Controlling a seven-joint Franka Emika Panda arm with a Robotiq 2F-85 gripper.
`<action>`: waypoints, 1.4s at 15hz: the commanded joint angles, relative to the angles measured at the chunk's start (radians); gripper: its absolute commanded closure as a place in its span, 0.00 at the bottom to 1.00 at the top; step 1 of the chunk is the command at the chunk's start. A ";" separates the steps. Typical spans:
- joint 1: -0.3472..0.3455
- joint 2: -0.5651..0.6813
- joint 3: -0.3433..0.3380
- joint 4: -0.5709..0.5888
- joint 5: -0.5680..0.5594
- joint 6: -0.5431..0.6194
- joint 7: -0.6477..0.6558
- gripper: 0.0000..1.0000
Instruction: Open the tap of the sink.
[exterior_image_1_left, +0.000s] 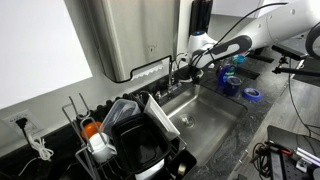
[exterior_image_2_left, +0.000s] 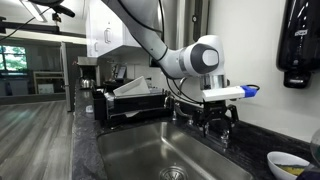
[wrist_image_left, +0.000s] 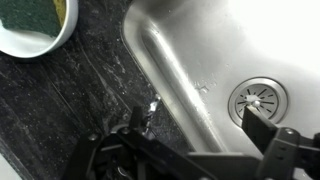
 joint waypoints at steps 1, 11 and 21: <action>-0.009 -0.051 0.030 -0.075 0.041 -0.029 -0.036 0.00; 0.000 -0.076 0.049 -0.114 0.053 -0.027 -0.034 0.00; 0.023 -0.091 -0.009 -0.130 0.026 -0.038 0.162 0.00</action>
